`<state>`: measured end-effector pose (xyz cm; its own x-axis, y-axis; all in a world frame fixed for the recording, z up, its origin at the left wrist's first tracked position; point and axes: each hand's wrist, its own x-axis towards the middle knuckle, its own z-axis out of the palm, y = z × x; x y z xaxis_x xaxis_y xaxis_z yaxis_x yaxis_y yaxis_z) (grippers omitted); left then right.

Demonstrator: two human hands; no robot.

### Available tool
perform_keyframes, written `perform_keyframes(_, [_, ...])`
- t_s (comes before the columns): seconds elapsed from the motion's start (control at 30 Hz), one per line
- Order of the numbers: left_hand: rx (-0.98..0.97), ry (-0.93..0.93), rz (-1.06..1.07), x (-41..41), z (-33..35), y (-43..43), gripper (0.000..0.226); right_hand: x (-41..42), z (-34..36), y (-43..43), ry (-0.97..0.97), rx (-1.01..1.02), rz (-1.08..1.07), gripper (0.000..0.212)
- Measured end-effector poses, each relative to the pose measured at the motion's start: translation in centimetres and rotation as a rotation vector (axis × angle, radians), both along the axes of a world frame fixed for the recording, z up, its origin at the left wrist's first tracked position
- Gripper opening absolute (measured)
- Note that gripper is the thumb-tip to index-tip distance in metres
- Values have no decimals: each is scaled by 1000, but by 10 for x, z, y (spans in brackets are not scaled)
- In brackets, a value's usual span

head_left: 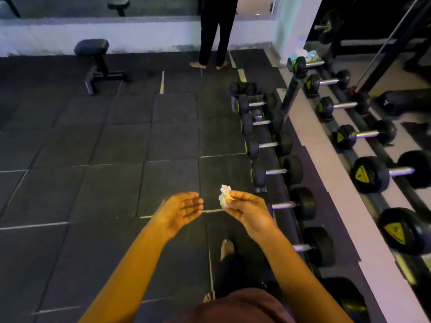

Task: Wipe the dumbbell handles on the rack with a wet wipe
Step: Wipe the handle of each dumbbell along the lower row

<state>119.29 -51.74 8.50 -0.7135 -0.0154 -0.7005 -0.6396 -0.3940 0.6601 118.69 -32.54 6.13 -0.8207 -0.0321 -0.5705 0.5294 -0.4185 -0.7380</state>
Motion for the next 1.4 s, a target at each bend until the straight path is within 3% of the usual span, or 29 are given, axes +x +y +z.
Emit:
perform_keyframes(0.17, [-35,-13,27,-146,-13,6,13,-146,-16,5,5,-40,-37,20])
perform_keyframes(0.6, [-21,-20,40,-479,2,18,15,-476,-5,9,-2,-56,-58,18])
perform_keyframes(0.87, [-23,-50,-168,-690,-16,28,15,-651,-30,3,-92,-56,-227,18])
perform_keyframes(1.03, [-68,-79,-426,-809,-18,62,13,-738,-29,14,-85,-67,-402,16])
perform_keyframes(1.17, [-96,-95,-557,-883,-25,97,14,-786,-42,30,-137,-123,-632,18])
perform_keyframes(1.4, [-160,-128,-751,-982,-44,164,12,-862,-68,81,-209,-46,-716,18])
